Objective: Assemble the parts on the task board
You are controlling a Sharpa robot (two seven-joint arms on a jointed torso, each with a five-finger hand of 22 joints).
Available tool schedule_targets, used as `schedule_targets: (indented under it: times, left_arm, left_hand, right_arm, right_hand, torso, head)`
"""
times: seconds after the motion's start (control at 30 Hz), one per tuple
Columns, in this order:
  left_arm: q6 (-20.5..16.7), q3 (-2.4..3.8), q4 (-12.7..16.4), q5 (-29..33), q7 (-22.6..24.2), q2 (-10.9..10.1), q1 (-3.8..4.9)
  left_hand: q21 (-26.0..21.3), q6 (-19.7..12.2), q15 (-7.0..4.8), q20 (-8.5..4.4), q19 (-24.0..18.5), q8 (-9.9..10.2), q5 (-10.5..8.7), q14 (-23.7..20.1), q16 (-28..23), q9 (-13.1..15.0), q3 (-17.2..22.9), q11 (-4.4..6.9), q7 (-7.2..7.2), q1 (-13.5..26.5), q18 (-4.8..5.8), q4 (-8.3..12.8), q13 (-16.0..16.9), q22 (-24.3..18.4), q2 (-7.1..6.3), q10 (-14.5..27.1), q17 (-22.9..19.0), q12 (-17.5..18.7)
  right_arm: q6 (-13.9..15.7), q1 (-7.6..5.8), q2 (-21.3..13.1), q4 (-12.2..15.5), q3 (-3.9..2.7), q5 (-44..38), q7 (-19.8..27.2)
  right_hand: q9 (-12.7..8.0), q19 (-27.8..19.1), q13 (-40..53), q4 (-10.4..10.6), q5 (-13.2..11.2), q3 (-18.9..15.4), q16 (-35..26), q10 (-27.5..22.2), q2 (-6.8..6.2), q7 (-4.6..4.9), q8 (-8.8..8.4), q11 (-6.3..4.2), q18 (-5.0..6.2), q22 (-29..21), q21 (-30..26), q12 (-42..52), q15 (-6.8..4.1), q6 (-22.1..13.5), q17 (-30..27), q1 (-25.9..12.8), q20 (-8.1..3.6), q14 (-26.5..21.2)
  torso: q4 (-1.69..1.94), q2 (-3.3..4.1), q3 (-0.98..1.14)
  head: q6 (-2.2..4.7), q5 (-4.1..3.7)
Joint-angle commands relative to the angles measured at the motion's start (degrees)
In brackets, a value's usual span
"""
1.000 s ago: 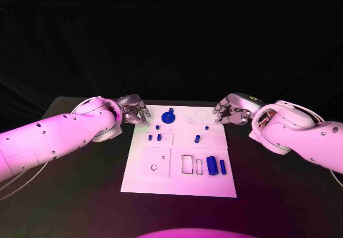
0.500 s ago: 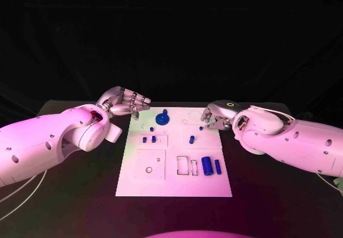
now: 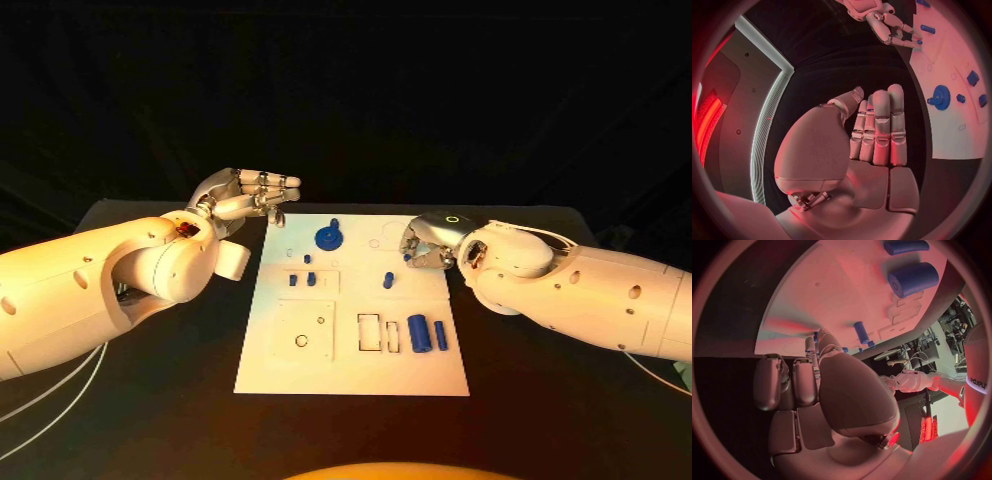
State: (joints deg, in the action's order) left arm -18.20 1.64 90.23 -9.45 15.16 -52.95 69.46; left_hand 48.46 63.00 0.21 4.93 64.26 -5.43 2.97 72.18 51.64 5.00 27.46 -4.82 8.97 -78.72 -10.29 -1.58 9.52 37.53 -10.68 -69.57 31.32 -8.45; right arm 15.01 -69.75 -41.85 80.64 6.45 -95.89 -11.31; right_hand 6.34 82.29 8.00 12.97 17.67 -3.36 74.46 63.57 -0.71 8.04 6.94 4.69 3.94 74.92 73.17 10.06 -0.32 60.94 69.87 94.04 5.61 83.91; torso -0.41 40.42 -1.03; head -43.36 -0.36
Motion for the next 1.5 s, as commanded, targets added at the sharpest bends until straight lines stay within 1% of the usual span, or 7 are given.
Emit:
schedule_targets:
  times: [0.03,0.17,0.4,0.53,0.73,1.0,1.5]
  left_arm:
    - [0.8,0.05,0.4,3.0,2.0,-0.1,0.08]
    - [1.5,0.05,0.5,3.2,1.7,-0.1,0.08]
    - [2.0,0.05,0.5,3.4,1.3,-0.2,0.08]
    - [2.2,0.05,0.5,3.4,1.1,-0.2,0.08]
    - [2.3,0.05,0.5,3.4,0.9,-0.2,0.08]
    - [2.3,0.05,0.3,3.4,0.5,-0.1,0.08]
    - [2.5,0.05,-0.4,2.9,0.1,0.2,0.07]
  left_hand:
    - [-0.4,-0.4,-0.02,0.3,0.1,0.1,-0.04,-0.4,-0.3,-0.1,-0.3,0.06,0.14,0.0,-0.3,0.0,0.1,-0.1,0.5,0.5,-0.1,-0.3]
    - [-0.8,0.6,-0.28,0.13,0.6,-0.6,-0.02,-0.4,-0.4,0.1,-0.2,0.37,-0.2,-1.4,-0.35,0.9,0.4,-0.4,1.6,0.0,-0.3,-1.1]
    - [-0.8,0.3,-0.26,0.08,0.8,-0.5,-0.03,-0.4,-0.4,0.0,-0.4,0.32,-0.09,-1.4,-0.32,1.1,0.5,-0.5,1.55,0.3,-0.3,-1.2]
    - [-0.8,0.2,-0.24,0.08,0.8,-0.5,-0.03,-0.5,-0.4,0.0,-0.5,0.29,-0.05,-1.4,-0.31,1.1,0.5,-0.5,1.56,0.4,-0.4,-1.2]
    - [-0.9,0.0,-0.2,0.08,0.8,-0.5,-0.02,-0.6,-0.5,0.0,-0.5,0.22,0.02,-1.5,-0.29,1.3,0.5,-0.6,1.62,0.6,-0.4,-1.3]
    - [-1.0,-0.2,-0.17,0.09,0.8,-0.5,-0.02,-0.7,-0.6,-0.1,-0.6,0.18,0.08,-1.6,-0.29,1.5,0.5,-0.6,1.67,0.8,-0.5,-1.3]
    - [-1.1,-0.3,-0.15,0.08,0.9,-0.5,-0.02,-0.9,-0.6,-0.1,-0.5,0.14,0.13,-2.0,-0.29,1.8,0.5,-0.7,1.79,1.0,-0.5,-1.4]
  right_arm:
    - [-1.3,0.12,0.3,-0.5,0.01,-0.8,0.6]
    - [-1.4,0.19,0.6,-1.0,0.01,-0.4,0.7]
    - [-2.1,0.37,1.0,-1.6,0.01,-0.1,0.9]
    - [-3.0,0.46,1.3,-1.9,0.01,0.0,0.9]
    - [-3.4,0.55,1.4,-1.9,0.01,0.1,0.8]
    - [-0.6,0.57,0.7,-1.0,-0.03,1.2,0.6]
    - [6.2,-0.5,-1.4,1.4,-0.69,1.8,0.0]
  right_hand:
    - [-0.1,0.3,-0.2,0.0,0.3,0.7,0.4,0.7,-0.1,-0.05,-0.36,-0.19,-0.38,7.2,0.3,-0.5,0.08,0.6,0.1,0.8,0.07,2.3]
    - [-0.1,0.5,-0.6,0.0,0.0,2.4,0.5,1.5,0.05,-0.17,-0.4,-0.38,-0.44,7.5,0.7,-0.7,-0.07,1.4,0.1,1.4,-0.02,2.3]
    - [0.0,0.6,-1.2,-0.3,-0.9,6.1,0.8,2.9,0.08,-0.34,-0.43,-0.62,-0.52,7.9,1.1,-1.2,-0.3,2.6,0.2,2.3,-0.23,2.3]
    - [0.0,0.7,-1.5,-0.4,-1.4,7.9,1.0,3.4,-0.19,-0.38,-0.56,-0.67,-0.58,8.2,1.4,-1.6,-0.35,3.0,0.3,2.2,-0.3,2.3]
    - [0.2,0.8,-2.1,-0.8,-1.8,13.5,1.3,5.0,-2.13,-0.66,-0.83,-0.9,-0.65,8.7,1.8,-2.5,-0.51,4.2,0.4,0.1,-0.41,2.3]
    - [0.6,1.0,-2.2,-1.8,-2.0,17.2,1.4,6.2,-3.49,-0.76,-0.9,-1.12,-0.74,9.1,2.3,-3.2,-0.64,5.0,0.3,-2.2,-0.55,2.3]
    - [0.9,1.3,-2.2,-1.9,-3.3,18.6,1.6,7.0,-4.85,-0.99,-0.95,-1.25,-0.86,9.5,2.8,-3.6,-0.7,5.6,0.3,-5.3,-0.56,2.3]
  torso:
    - [-0.03,-0.06,0.03]
    - [-0.06,-0.03,0.04]
    - [-0.09,0.0,0.12]
    - [-0.08,-0.02,0.07]
    - [-0.09,-0.05,0.08]
    - [-0.07,-0.09,0.1]
    - [-0.05,-0.11,0.04]
  head:
    - [-0.07,-0.03]
    - [-0.13,-0.07]
    - [-0.2,-0.17]
    - [-0.38,-0.41]
    - [-0.53,-0.25]
    - [-0.49,-0.12]
    - [-0.05,-0.15]
